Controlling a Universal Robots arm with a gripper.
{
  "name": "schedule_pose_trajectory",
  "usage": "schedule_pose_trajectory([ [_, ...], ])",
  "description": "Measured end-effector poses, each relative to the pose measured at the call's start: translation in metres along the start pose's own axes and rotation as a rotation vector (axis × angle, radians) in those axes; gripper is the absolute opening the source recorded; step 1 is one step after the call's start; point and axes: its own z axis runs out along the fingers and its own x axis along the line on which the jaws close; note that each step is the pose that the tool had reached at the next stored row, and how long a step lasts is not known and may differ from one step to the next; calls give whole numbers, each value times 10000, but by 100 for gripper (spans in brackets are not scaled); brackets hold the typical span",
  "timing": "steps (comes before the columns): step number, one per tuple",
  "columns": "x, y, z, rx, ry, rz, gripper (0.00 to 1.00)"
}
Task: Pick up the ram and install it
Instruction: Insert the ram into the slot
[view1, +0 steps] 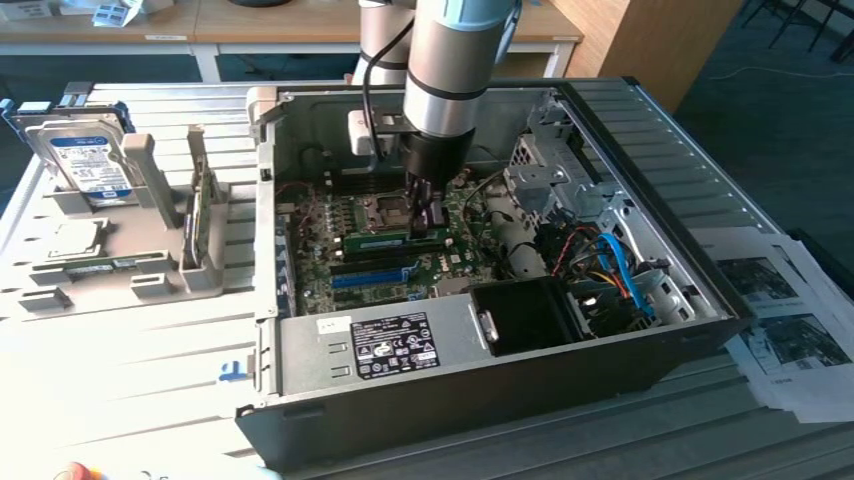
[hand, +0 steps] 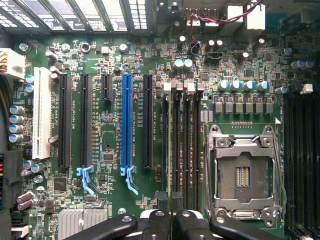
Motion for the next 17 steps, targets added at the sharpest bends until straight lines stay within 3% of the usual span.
schedule_pose_trajectory([
  [17, 0, 0, -11, 0, 1, 0, 12],
])
